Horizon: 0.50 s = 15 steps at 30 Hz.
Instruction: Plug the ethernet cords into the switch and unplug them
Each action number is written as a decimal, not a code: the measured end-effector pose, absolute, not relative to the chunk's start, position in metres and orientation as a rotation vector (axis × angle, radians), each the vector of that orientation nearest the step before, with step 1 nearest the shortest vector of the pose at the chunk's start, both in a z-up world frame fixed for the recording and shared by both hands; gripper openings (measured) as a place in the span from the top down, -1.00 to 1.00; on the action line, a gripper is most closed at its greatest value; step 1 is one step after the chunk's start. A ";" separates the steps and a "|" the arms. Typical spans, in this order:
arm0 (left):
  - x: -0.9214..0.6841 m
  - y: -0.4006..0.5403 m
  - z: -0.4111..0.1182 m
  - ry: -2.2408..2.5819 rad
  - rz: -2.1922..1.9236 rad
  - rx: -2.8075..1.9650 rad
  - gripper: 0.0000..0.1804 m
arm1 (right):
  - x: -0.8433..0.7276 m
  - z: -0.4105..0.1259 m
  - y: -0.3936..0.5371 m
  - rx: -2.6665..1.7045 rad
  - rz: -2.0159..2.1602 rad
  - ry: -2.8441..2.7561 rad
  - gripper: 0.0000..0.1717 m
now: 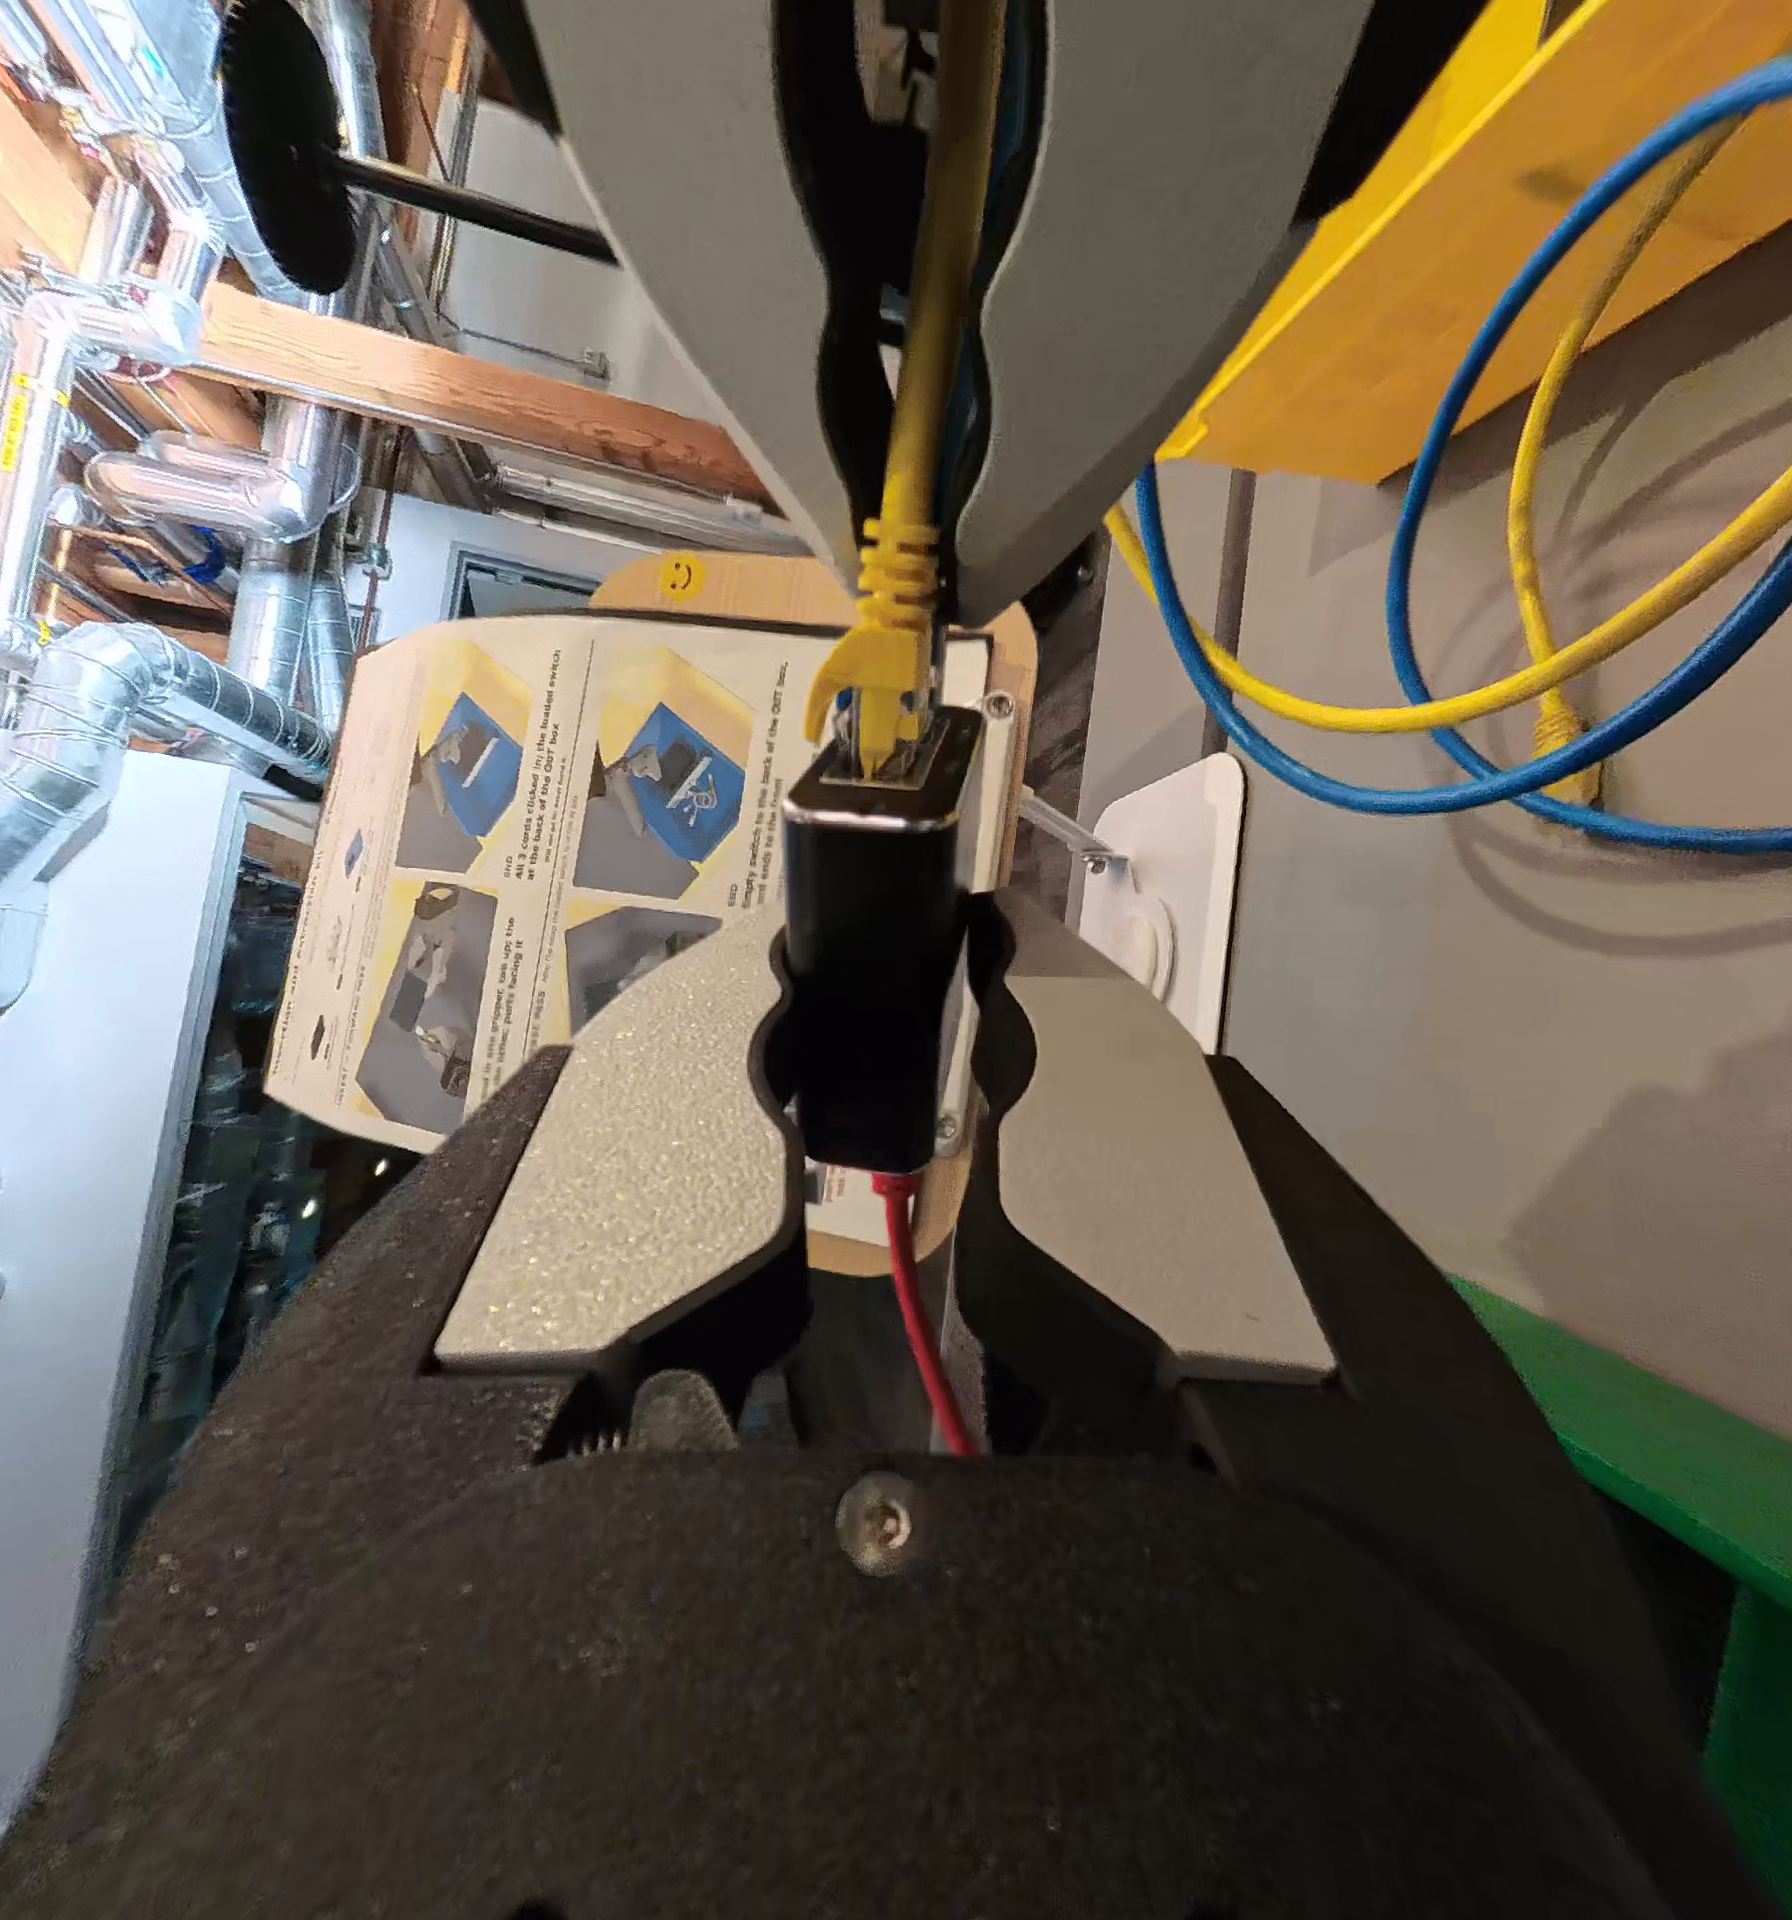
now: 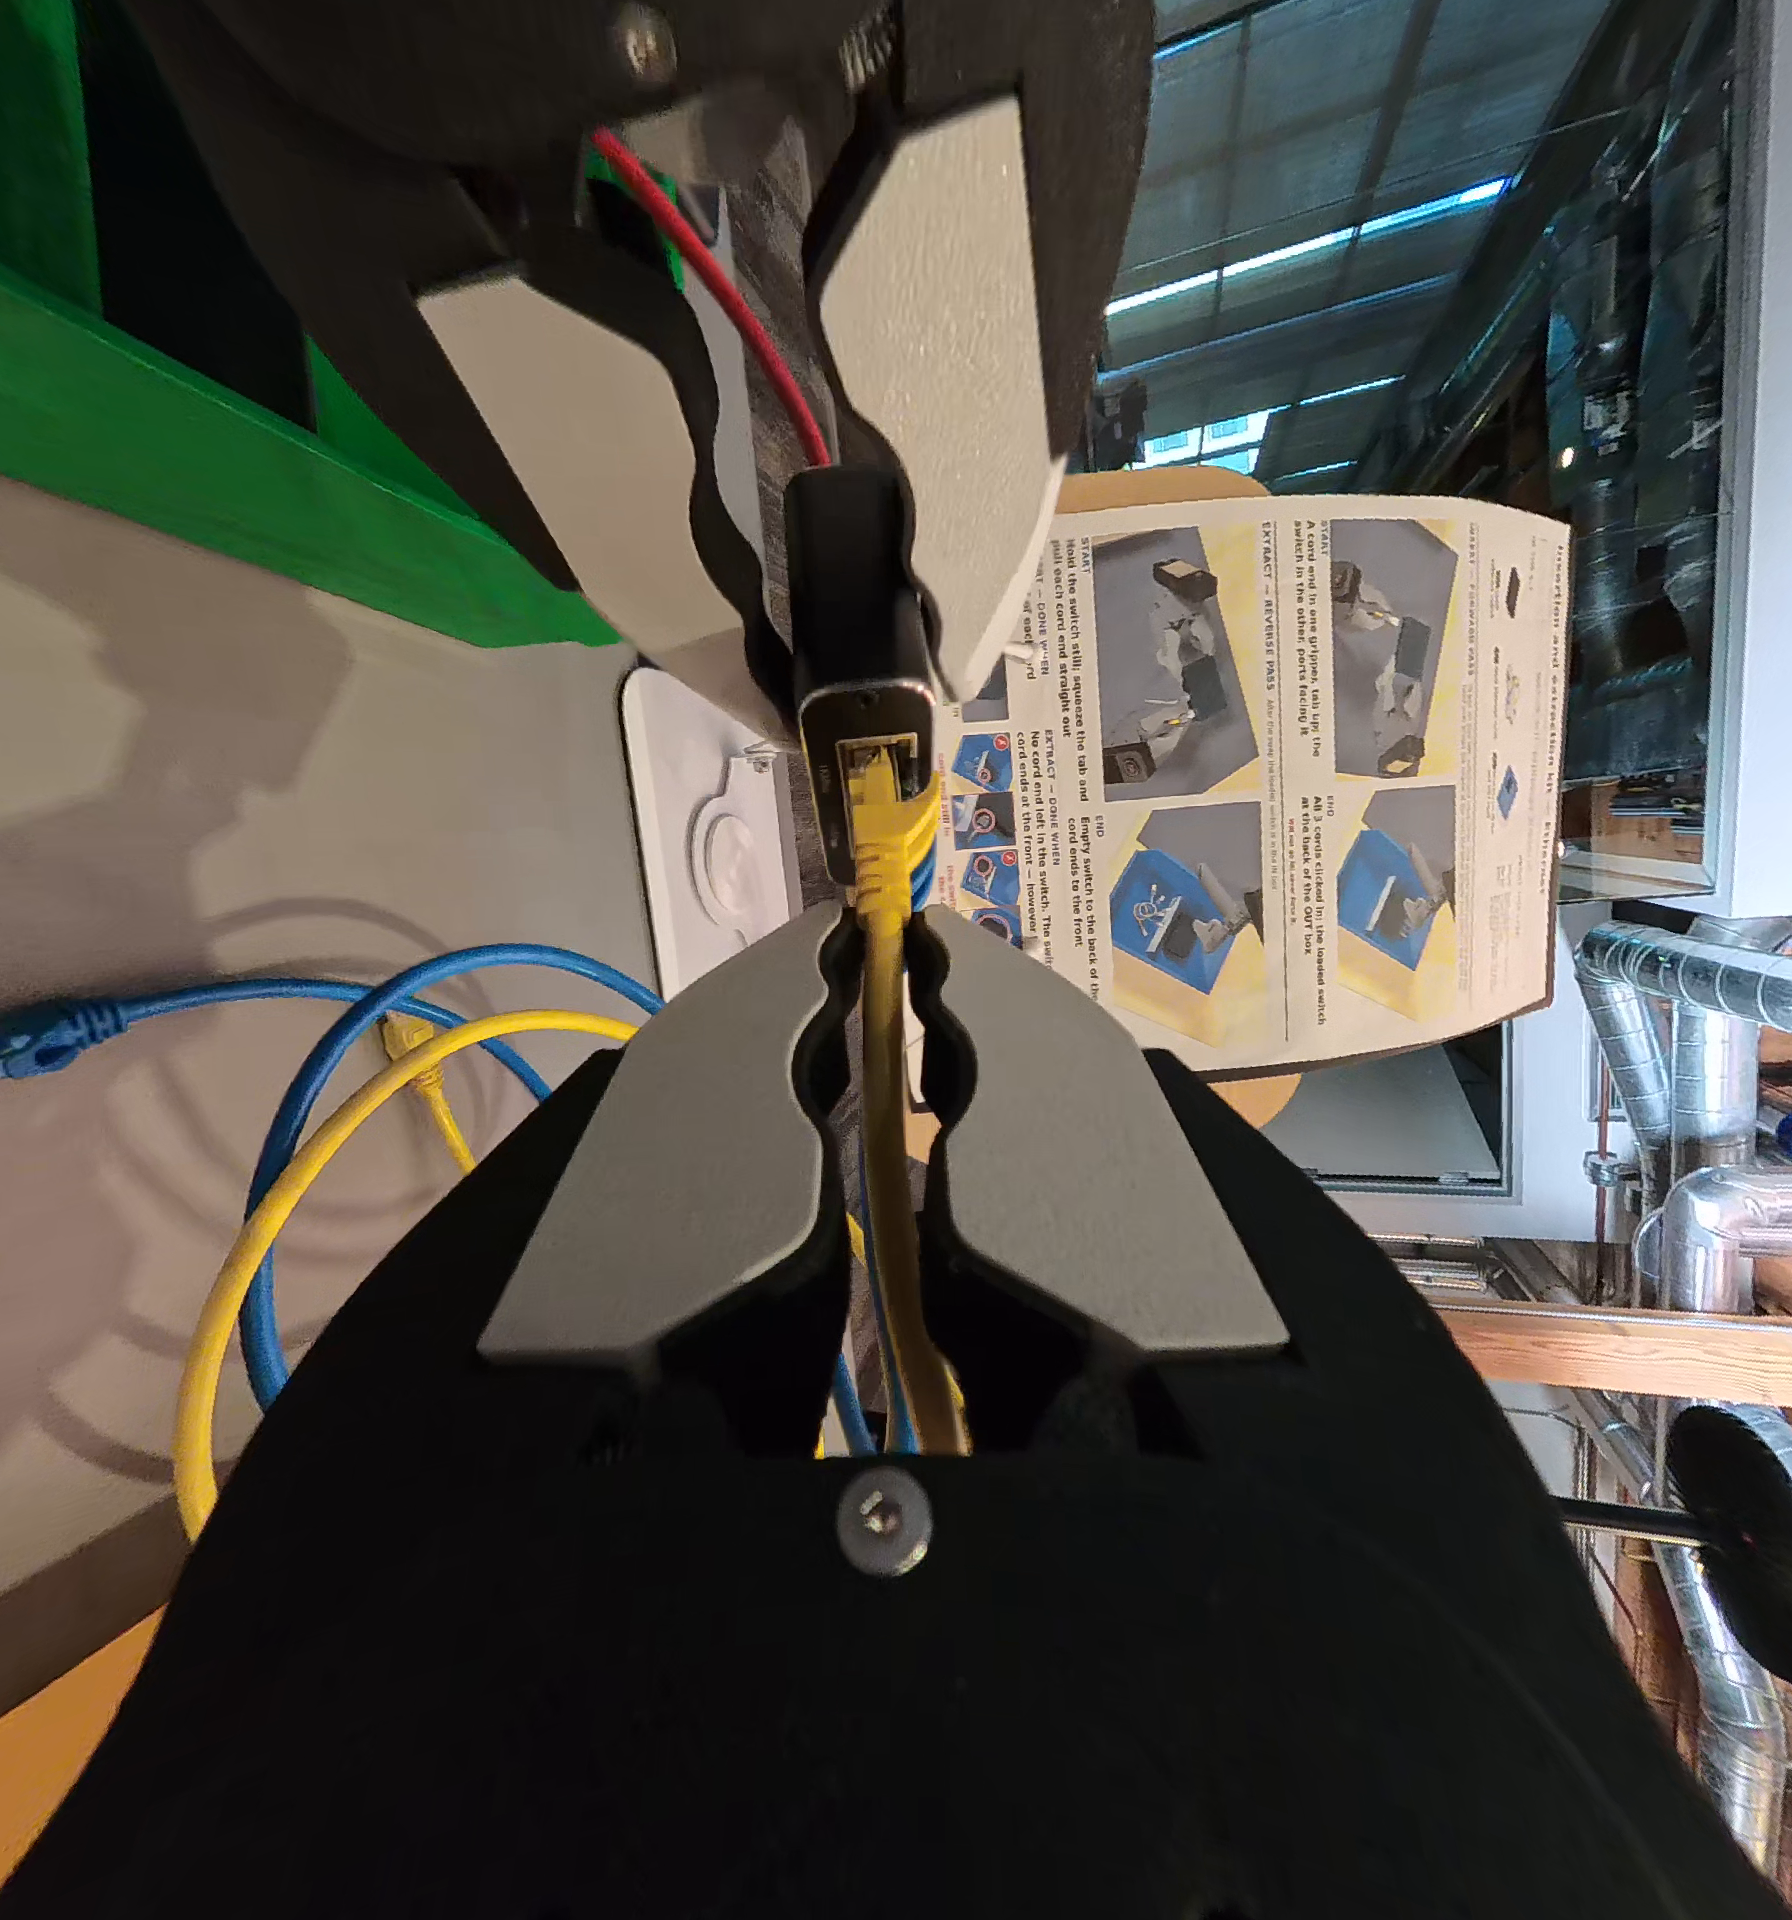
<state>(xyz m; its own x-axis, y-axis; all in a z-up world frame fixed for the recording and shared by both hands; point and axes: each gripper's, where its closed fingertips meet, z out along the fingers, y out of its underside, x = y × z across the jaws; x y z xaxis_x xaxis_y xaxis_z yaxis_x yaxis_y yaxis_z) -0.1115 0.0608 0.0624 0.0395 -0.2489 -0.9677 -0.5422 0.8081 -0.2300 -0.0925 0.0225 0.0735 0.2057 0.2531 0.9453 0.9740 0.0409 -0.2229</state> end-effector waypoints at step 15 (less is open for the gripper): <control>-0.106 0.066 0.058 1.530 0.333 -0.616 0.67 | -0.094 0.071 0.021 -1.404 -0.939 -1.291 0.89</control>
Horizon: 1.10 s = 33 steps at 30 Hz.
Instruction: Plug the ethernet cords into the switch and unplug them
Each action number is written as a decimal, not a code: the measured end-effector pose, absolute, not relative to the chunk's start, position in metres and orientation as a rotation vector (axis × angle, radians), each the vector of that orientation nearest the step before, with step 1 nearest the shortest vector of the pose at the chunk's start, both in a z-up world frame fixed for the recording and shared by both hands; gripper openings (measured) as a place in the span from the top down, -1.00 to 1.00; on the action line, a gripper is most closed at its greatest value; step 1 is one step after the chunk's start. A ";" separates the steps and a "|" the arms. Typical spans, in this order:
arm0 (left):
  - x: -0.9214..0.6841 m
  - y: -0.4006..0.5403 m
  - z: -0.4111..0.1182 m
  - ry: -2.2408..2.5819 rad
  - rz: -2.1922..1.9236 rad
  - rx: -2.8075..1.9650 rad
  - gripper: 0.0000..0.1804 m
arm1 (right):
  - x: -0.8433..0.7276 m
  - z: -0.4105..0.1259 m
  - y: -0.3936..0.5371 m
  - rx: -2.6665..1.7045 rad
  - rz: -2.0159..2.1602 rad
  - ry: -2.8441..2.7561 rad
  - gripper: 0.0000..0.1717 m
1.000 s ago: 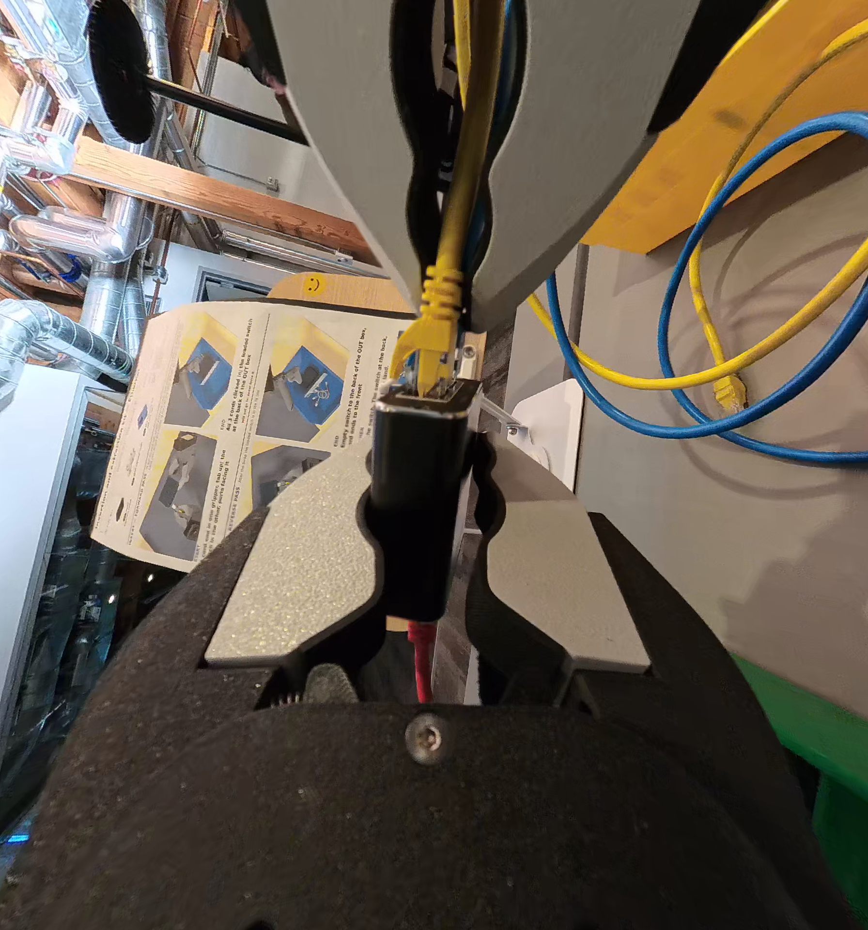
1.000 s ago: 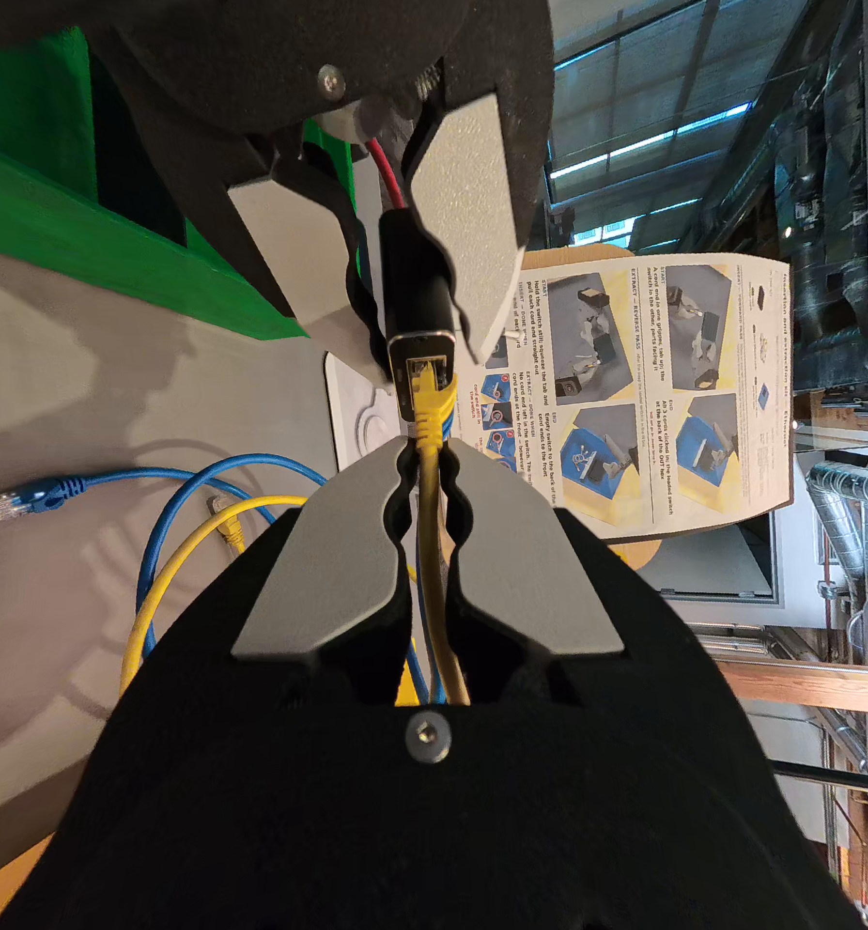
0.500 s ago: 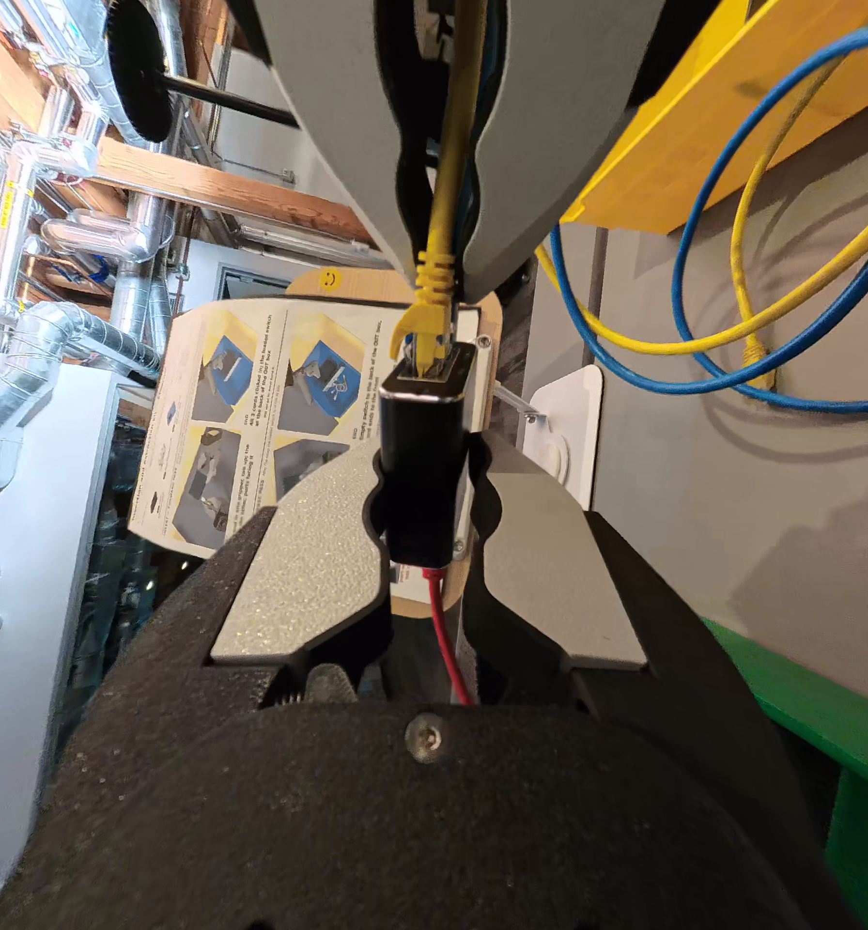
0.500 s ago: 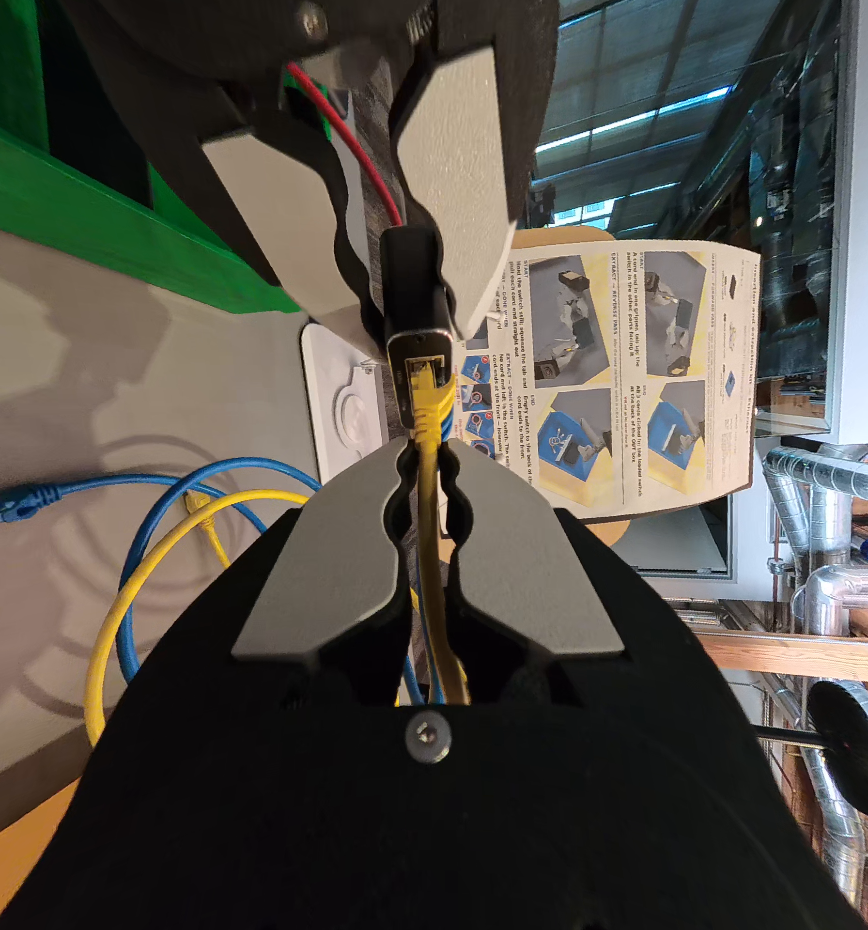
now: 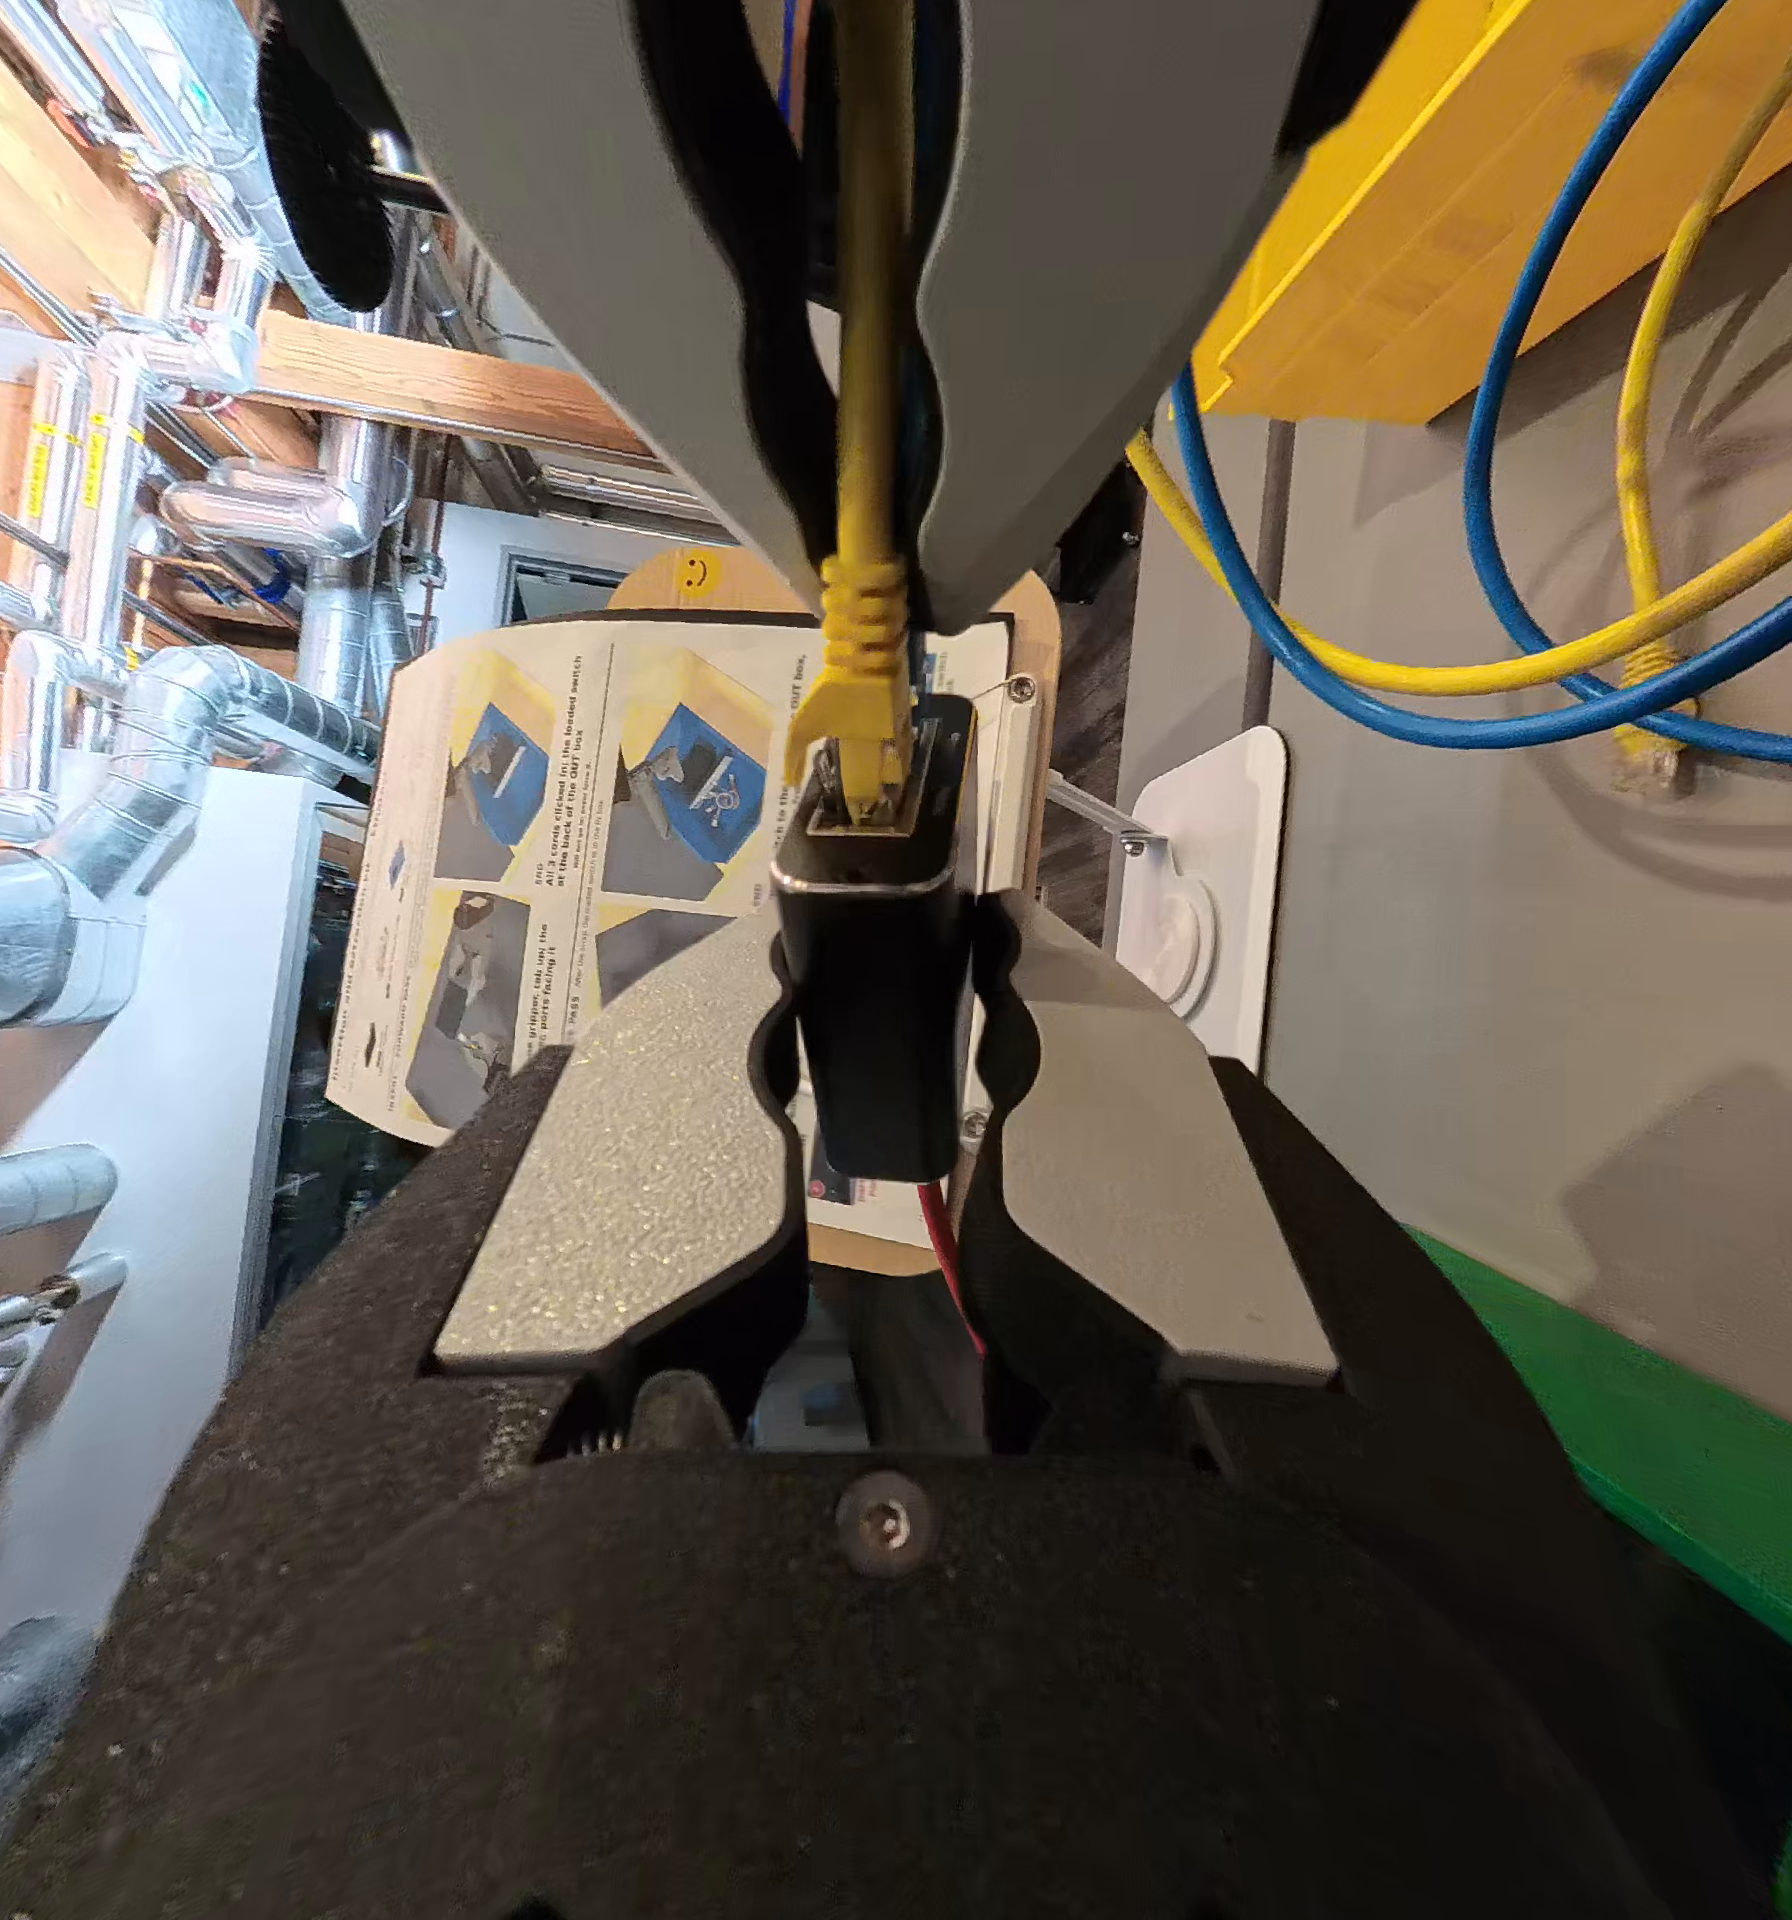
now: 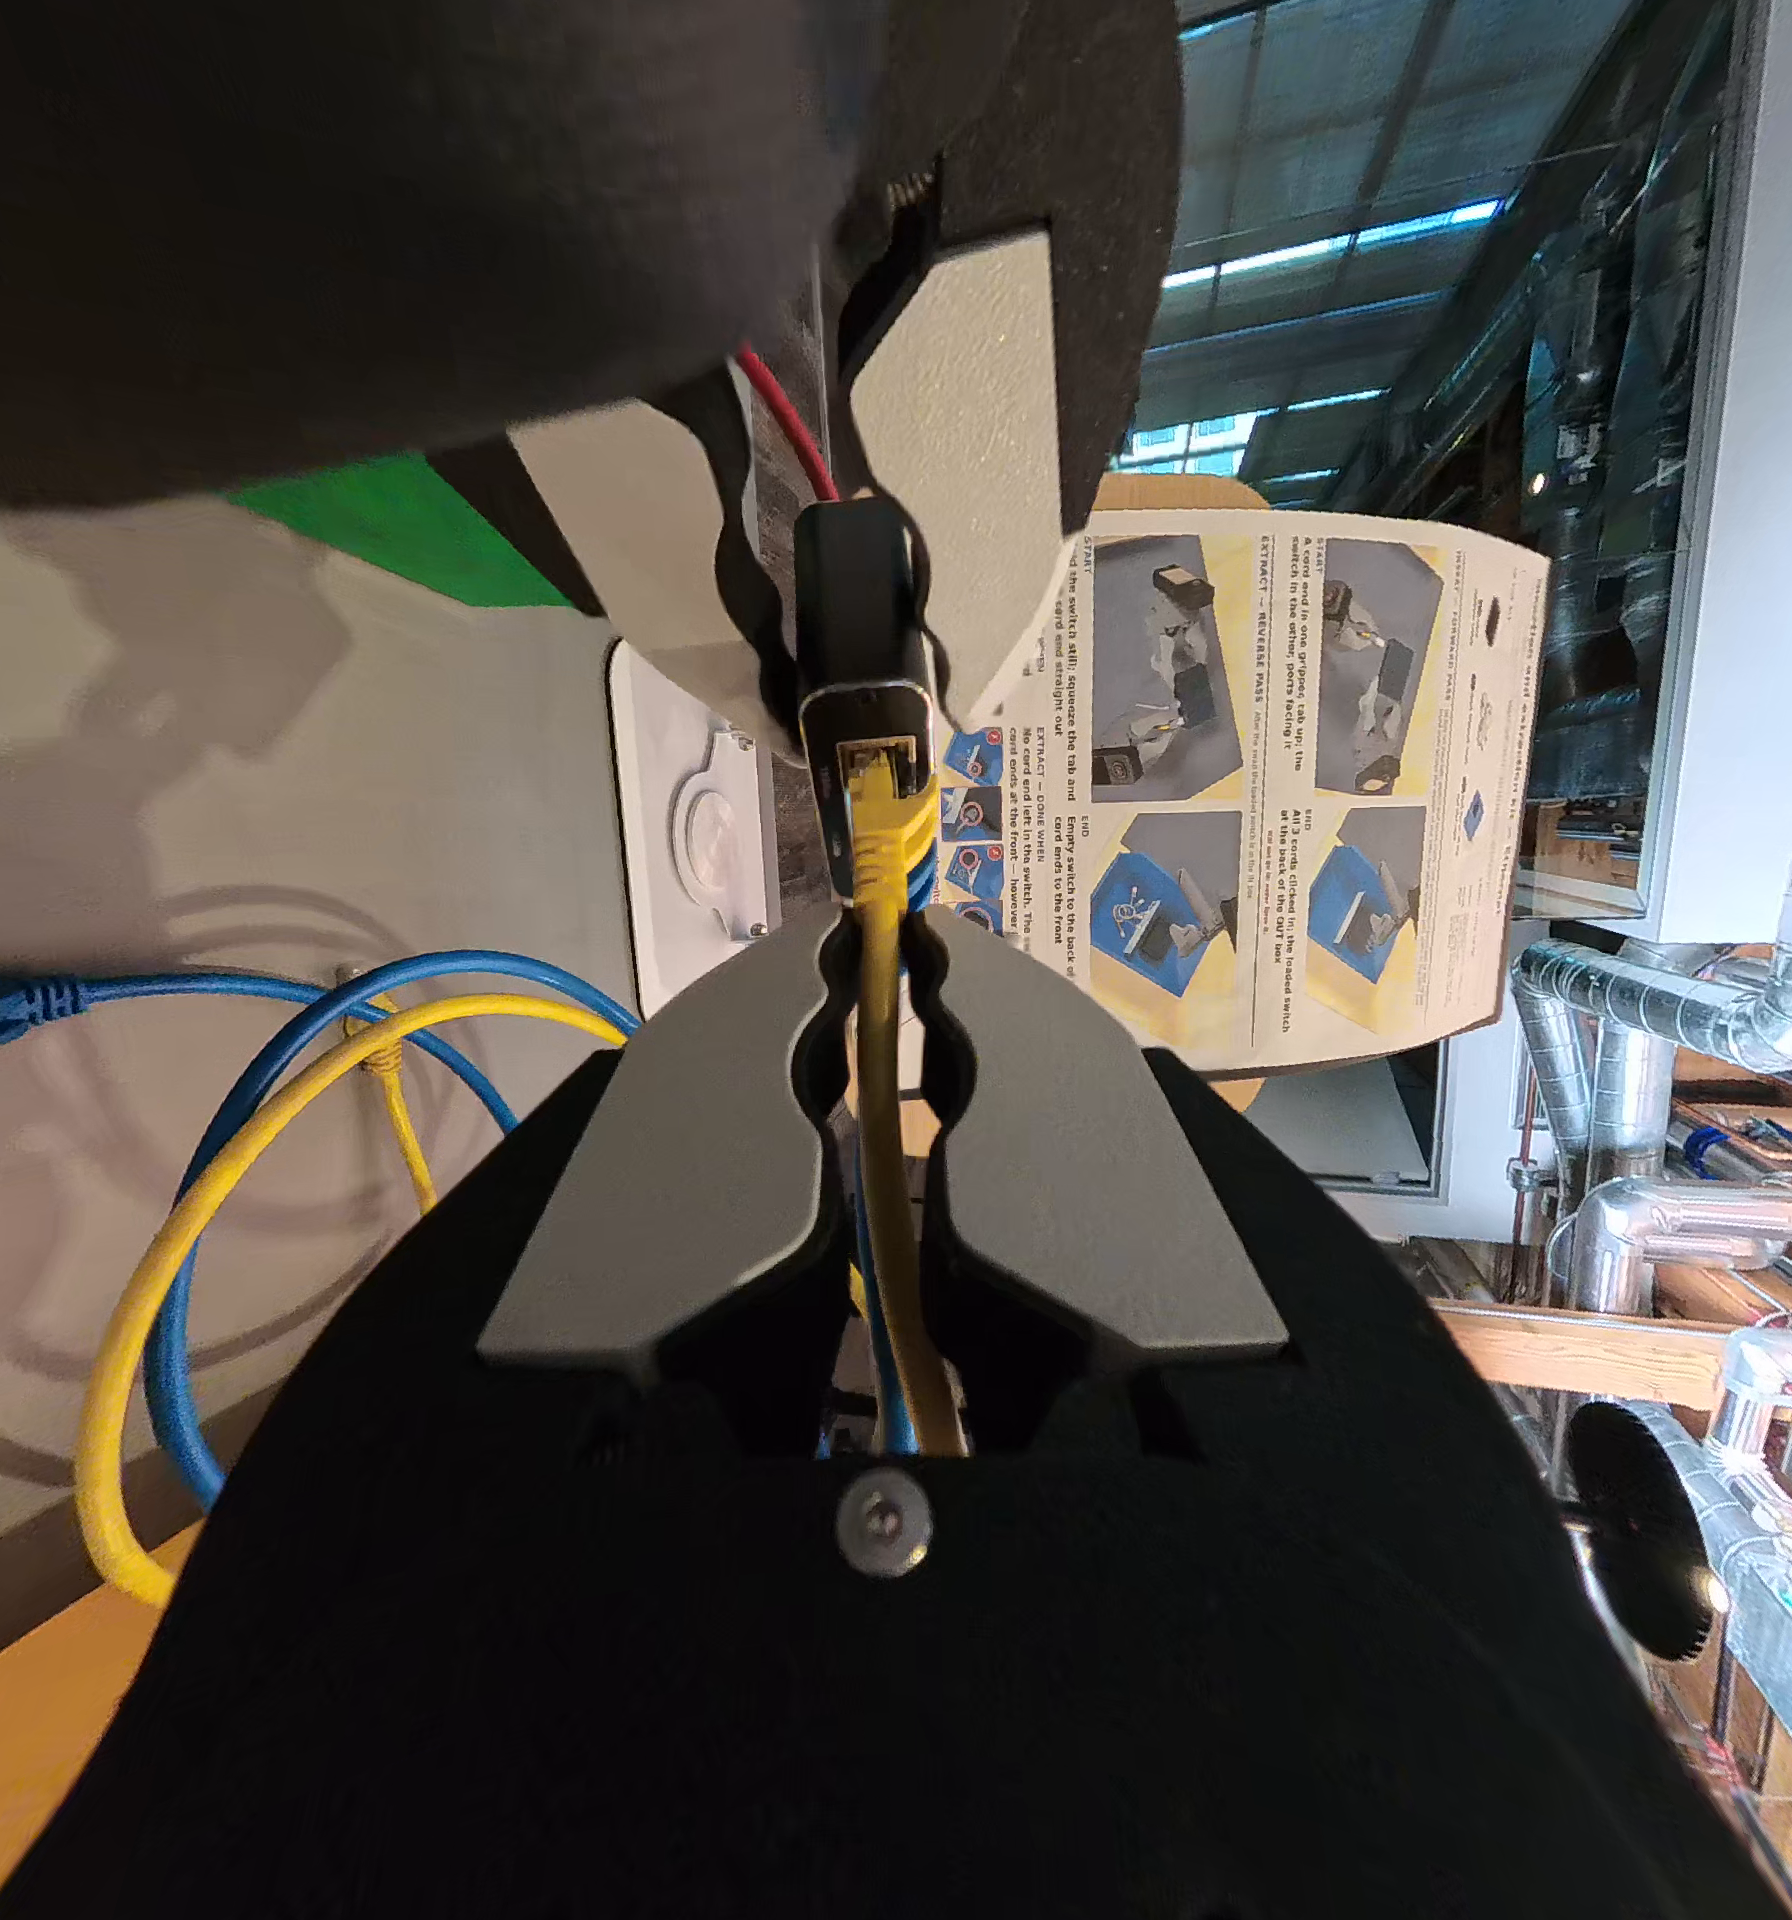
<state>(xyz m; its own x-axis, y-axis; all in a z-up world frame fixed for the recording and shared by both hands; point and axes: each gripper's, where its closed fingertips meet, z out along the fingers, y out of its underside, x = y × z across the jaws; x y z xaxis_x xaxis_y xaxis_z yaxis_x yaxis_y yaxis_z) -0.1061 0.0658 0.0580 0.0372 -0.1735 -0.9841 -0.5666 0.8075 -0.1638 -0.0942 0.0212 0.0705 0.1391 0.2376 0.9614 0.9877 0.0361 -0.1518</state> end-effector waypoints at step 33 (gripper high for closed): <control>-0.108 0.062 0.060 1.547 0.364 -0.660 0.73 | -0.115 0.075 0.017 -1.215 -0.672 -1.252 0.81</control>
